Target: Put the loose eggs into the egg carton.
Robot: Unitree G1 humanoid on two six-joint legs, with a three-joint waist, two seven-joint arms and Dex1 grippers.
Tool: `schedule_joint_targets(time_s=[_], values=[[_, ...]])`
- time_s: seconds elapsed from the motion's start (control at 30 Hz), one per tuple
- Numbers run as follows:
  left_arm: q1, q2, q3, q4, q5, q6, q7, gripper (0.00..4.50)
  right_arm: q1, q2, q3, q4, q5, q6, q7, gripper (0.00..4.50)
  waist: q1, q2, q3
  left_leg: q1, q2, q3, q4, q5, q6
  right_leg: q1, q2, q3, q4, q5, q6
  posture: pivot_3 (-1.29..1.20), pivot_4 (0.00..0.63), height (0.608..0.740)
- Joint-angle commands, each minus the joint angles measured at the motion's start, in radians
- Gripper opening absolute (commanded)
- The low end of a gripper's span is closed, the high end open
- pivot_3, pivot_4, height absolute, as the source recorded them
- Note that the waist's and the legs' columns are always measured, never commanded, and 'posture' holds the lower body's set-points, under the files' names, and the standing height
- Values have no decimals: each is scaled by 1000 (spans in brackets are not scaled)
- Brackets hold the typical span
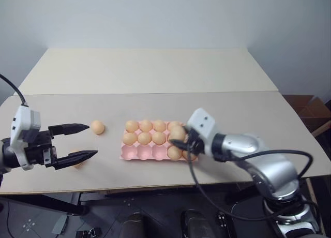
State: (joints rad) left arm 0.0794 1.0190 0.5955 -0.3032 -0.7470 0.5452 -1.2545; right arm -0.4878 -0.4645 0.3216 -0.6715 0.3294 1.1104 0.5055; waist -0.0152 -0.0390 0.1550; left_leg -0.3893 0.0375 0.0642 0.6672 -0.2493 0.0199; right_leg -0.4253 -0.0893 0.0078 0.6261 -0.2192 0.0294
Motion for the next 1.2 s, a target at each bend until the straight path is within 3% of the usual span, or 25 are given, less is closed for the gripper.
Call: schedule_joint_targets(time_s=[0.03, 0.07, 0.2, 0.3, 0.5, 0.73, 0.87, 1.03, 1.2], values=[[1, 5, 44, -20, -6, -7, 9, 4500, -36, 21, 61, 39, -43, -33, -34, 2256, 1, 0, 0, 0, 0, 0, 0, 0, 0, 0, 0, 0, 0, 0, 0, 0, 150, 740], [5, 5, 49, -24, -7, -5, 9, 4500, -43, 25, 75, 58, -49, -40, -32, 2256, 1, 0, 0, 0, 0, 0, 0, 0, 0, 0, 0, 0, 0, 0, 0, 0, 150, 740], [21, 4, 66, -34, -11, 1, 15, 4500, -59, 20, 117, 94, -70, -63, -21, 3489, 2, 0, 0, 0, -1, 1, 0, 0, 0, 0, -1, 0, 0, 0, 0, 0, 150, 740], [32, 4, 76, -36, -10, 4, 19, 4500, -75, 42, 62, 90, -49, -49, -23, 4475, 1, 0, 0, 0, -1, 1, 0, 0, 0, 0, -1, -1, 0, 0, 0, 0, 150, 740], [90, -1, 128, -17, 25, 3, 40, 4500, -66, -47, -191, -36, 69, -3, 51, 4475, 3, 0, 0, 0, -1, 0, 0, 0, 0, 0, -1, -1, 0, 0, 0, 0, 150, 740], [175, -22, 193, -6, 50, 3, 46, 4500, 60, -227, -456, -68, 195, -42, 179, 4475, 4, 0, 0, 0, 0, 1, 0, 0, 0, 1, -1, -1, -1, -4, -6, 0, 150, 740], [215, -37, 217, -21, 55, 7, 51, 4500, 153, -287, -534, -48, 227, -124, 255, 4475, 3, 0, 0, 0, 0, 0, 0, 0, 0, 1, -1, -1, -1, -4, -7, 0, 150, 740], [266, -52, 232, -17, 92, 20, 101, 4500, 336, -398, -604, 56, 202, -402, 481, 4475, 4, 0, 0, 0, -1, 1, -1, 0, 0, 1, -2, 0, -2, -5, -6, 0, 150, 740], [213, -3, 161, -101, 98, 307, 348, 4500, 333, -420, -592, 142, 204, -493, 517, 4475, 3, -1, 1, 3, 0, 0, -1, 0, 0, 3, -1, 1, 0, -9, 1, 0, 150, 740]])
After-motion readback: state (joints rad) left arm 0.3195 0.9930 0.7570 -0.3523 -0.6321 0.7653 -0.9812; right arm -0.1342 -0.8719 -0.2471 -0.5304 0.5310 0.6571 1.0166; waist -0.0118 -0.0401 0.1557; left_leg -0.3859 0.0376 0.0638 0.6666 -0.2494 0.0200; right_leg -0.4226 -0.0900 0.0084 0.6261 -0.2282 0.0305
